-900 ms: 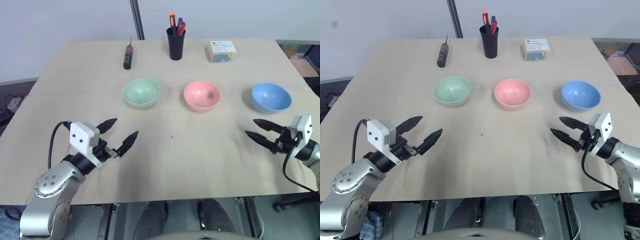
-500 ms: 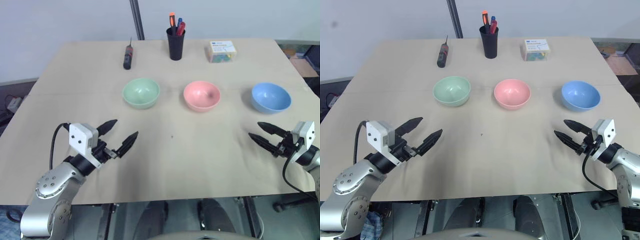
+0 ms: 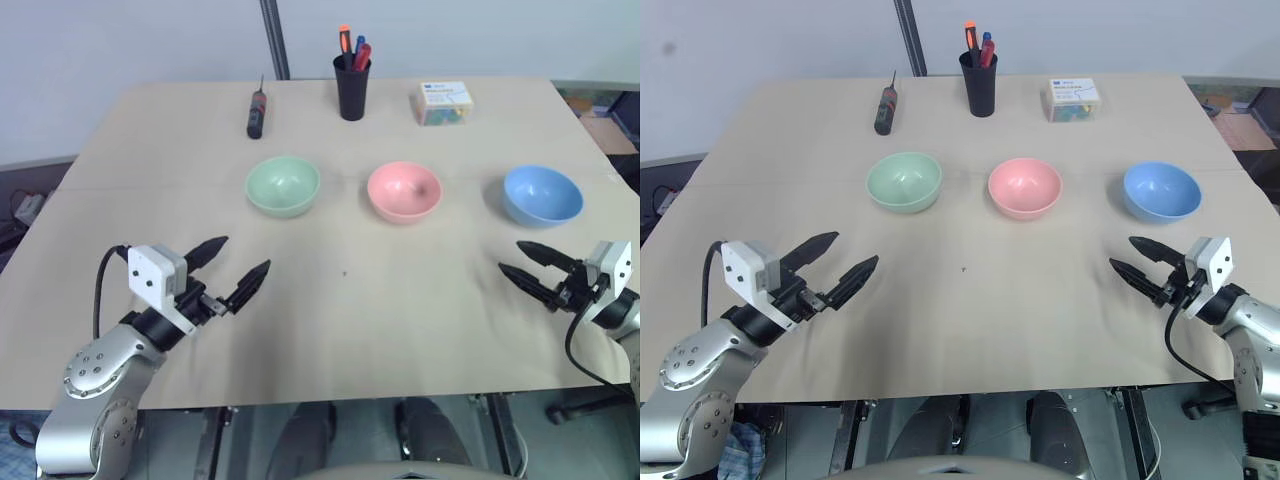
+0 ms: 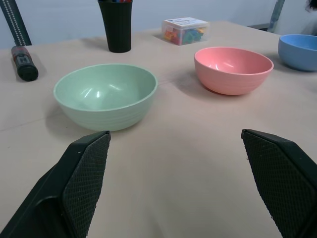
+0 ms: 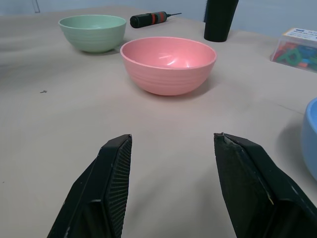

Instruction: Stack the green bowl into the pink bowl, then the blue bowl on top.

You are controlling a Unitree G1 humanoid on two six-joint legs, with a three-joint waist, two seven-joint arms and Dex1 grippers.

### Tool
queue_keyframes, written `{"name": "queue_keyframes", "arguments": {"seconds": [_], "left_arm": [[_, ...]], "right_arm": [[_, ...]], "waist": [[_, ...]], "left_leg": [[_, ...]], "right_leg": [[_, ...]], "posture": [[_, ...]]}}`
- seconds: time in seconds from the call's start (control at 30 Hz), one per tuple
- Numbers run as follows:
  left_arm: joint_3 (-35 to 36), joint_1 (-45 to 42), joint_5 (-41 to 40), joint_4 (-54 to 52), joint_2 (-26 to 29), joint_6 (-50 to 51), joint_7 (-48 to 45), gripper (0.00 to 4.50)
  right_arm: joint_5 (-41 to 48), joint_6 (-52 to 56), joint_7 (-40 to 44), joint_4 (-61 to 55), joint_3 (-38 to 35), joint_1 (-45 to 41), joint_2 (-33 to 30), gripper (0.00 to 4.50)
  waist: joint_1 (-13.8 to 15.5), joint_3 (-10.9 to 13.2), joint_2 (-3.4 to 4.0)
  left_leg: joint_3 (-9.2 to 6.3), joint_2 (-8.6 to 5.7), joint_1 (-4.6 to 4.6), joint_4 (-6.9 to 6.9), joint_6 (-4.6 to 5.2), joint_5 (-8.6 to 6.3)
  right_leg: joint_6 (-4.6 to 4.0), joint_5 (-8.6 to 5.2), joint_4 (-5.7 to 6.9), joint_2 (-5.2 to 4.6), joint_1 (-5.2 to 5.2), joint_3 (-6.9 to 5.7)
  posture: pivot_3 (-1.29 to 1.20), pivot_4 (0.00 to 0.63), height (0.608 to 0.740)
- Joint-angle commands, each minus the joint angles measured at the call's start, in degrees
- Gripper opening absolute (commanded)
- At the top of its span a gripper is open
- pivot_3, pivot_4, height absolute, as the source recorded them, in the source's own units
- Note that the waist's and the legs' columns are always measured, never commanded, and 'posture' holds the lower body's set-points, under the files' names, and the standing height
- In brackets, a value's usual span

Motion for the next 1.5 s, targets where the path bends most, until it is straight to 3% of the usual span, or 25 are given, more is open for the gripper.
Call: {"name": "queue_keyframes", "arguments": {"seconds": [0.03, 0.17, 0.33, 0.53, 0.73, 1.03, 1.13, 1.23, 1.3, 1.5], "left_arm": [[1.8, 1.42, -9.65, -2.35, 0.03, 0.83, -5.02, 4.5], [3.8, 2.57, -17.23, -3.07, 0.14, 1.24, -8.13, 4.5], [3.59, 4.21, -18.36, -2.61, 1.49, 0.34, -11.94, 4.5], [3.34, 4.28, -17.05, -1.63, 1.78, -1.11, -13.8, 4.5], [3.46, 7.24, -16.15, -3.74, 1.42, -2.27, -13.6, 4.5], [5.02, 10.19, -16.14, -5.7, 1.23, -3.75, -12.03, 4.5], [4.92, 10.91, -15.88, -5.92, 1.16, -4.27, -11.99, 4.5], [4.52, 11.04, -15.46, -5.65, 1.27, -4.71, -11.96, 4.5], [4.31, 10.88, -15.41, -5.38, 1.52, -4.87, -12.02, 4.5], [4.19, 10.34, -15.64, -4.24, 2.41, -4.84, -12.95, 4.5]], "right_arm": [[-6.95, 5.77, -5.82, -3.8, 4.31, -4.27, -3.65, 2.77], [-10.75, 10.57, -7.55, -8.05, 10.43, -11.6, -5.28, 2.77], [-18.12, 14.54, -8.96, -7.17, 19.83, -23.81, -4.49, 2.77], [-26.72, 12.69, -7.59, 3.07, 31.08, -39.75, 1.47, 2.77], [-35.03, 9.85, -6.18, 15.98, 39.53, -48.44, 6.58, 2.77], [-39.43, 5.78, -4.51, 27.29, 42.5, -53.75, 10.9, 2.77], [-40.53, 4.7, -4.96, 29.27, 42.23, -54.2, 11.72, 2.0], [-40.68, 3.68, -4.01, 28.41, 41.66, -53.85, 11.64, 0.69], [-40.5, 3.53, -3.19, 26.35, 41.21, -53.29, 11.03, 0.06], [-38.99, 6.28, 1.85, 11.28, 39.87, -49.66, 6.36, 0.06]], "waist": [[-0.39, -0.01, 0.02], [-0.49, 0.0, 0.03], [-0.28, -0.01, 0.02], [-0.35, -0.06, -0.11], [-0.15, -0.07, -0.14], [-0.4, -0.07, -0.13], [-0.41, -0.06, -0.12], [-0.44, -0.06, -0.12], [-0.5, -0.06, -0.12], [-0.27, -0.05, -0.11]], "left_leg": [[0.01, 0.0, 0.01, 0.0, 0.0, 0.0], [0.1, 0.11, 0.01, 0.01, -0.01, 0.0], [0.08, 0.2, -0.01, 0.01, -0.01, 0.0], [0.02, 0.05, -0.07, 0.01, -0.01, 0.01], [-0.07, 0.07, -0.12, -0.08, -0.02, 0.01], [-0.29, 0.02, -0.1, -0.15, -0.02, 0.01], [-0.27, -0.04, -0.1, -0.16, -0.02, 0.01], [-0.27, -0.06, -0.11, -0.17, -0.02, 0.01], [-0.28, -0.06, -0.1, -0.18, -0.02, 0.01], [-0.34, -0.04, -0.14, -0.2, -0.02, 0.01]], "right_leg": [[0.0, 0.0, 0.0, 0.0, 0.0, 0.01], [0.0, 0.0, 0.04, 0.02, -0.09, 0.11], [-0.01, 0.0, 0.0, 0.12, -0.08, 0.05], [-0.02, 0.0, -0.03, 0.03, -0.11, -0.01], [-0.03, -0.01, -0.11, 0.01, -0.15, -0.06], [-0.03, -0.01, -0.12, -0.03, -0.19, -0.05], [-0.04, -0.01, -0.11, -0.03, -0.19, -0.04], [-0.04, -0.01, -0.1, -0.03, -0.23, -0.03], [-0.04, -0.01, -0.09, -0.02, -0.23, -0.02], [-0.03, -0.01, -0.11, -0.03, -0.26, -0.02]], "posture": [[0.0, 0.15, 0.74], [0.0, 0.15, 0.74], [0.0, 0.15, 0.74], [0.0, 0.15, 0.74], [0.0, 0.15, 0.74], [0.0, 0.15, 0.74], [0.0, 0.15, 0.74], [0.0, 0.15, 0.74], [0.0, 0.15, 0.74], [0.0, 0.15, 0.74]]}}
